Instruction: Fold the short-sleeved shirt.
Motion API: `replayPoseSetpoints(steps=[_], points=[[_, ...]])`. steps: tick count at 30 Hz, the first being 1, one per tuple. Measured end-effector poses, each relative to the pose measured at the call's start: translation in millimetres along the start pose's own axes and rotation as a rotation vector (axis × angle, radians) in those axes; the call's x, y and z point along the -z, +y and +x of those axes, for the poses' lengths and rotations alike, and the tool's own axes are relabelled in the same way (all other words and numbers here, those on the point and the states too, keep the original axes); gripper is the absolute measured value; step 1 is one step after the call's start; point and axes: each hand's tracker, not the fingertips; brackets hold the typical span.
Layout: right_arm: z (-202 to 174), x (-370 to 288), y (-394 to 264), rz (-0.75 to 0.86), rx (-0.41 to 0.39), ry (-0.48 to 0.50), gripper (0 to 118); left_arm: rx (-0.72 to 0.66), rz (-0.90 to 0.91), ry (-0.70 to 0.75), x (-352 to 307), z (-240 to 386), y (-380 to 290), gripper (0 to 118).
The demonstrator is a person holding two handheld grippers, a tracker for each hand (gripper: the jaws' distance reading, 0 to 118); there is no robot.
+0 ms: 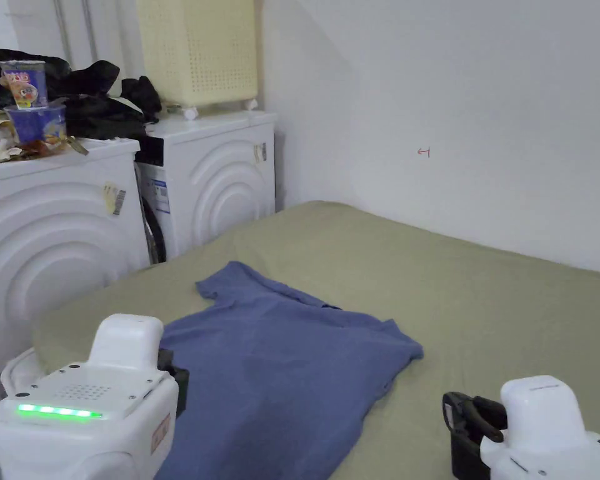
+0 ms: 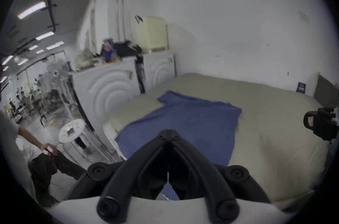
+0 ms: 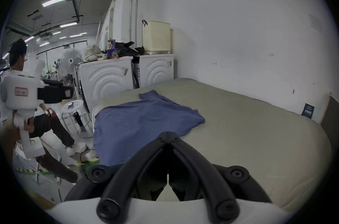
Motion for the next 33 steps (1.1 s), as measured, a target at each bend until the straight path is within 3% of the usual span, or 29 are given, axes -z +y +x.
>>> replayPoseSetpoints(steps=[4,6,7,9,10,13,17,23,28,29,30,31,33], points=[[44,9,0,-0.043,0.007,-0.075,0,0.030,-0.065,-0.108,77,16,27,1],[71,12,1,-0.063,0.029,-0.121,0,0.104,-0.118,-0.142,127,32,47,11],[82,14,1,-0.071,0.031,-0.142,0,0.142,-0.147,-0.181,148,39,55,24],[106,14,-2,-0.080,0.046,-0.176,0,0.222,-0.290,-0.271,207,62,71,71],[116,13,-4,-0.083,0.052,-0.188,0,0.238,-0.338,-0.327,232,71,74,81],[140,4,-18,-0.124,0.073,-0.263,0,0.210,-0.464,-0.404,305,100,78,90],[162,-7,-43,-0.197,0.091,-0.299,0,0.132,-0.575,-0.359,375,133,72,90],[175,-14,-74,-0.255,0.126,-0.314,0,0.118,-0.621,-0.333,412,163,51,90],[176,-16,-83,-0.244,0.160,-0.310,0,0.140,-0.591,-0.303,410,170,31,81],[175,-17,-83,-0.238,0.161,-0.309,0,0.140,-0.586,-0.315,407,170,33,60],[174,-19,-83,-0.229,0.162,-0.308,0,0.159,-0.558,-0.336,402,169,37,26],[174,-21,-82,-0.222,0.162,-0.306,0,0.166,-0.539,-0.359,398,167,40,0],[172,-26,-80,-0.208,0.158,-0.310,0,0.172,-0.547,-0.345,389,168,48,0]])
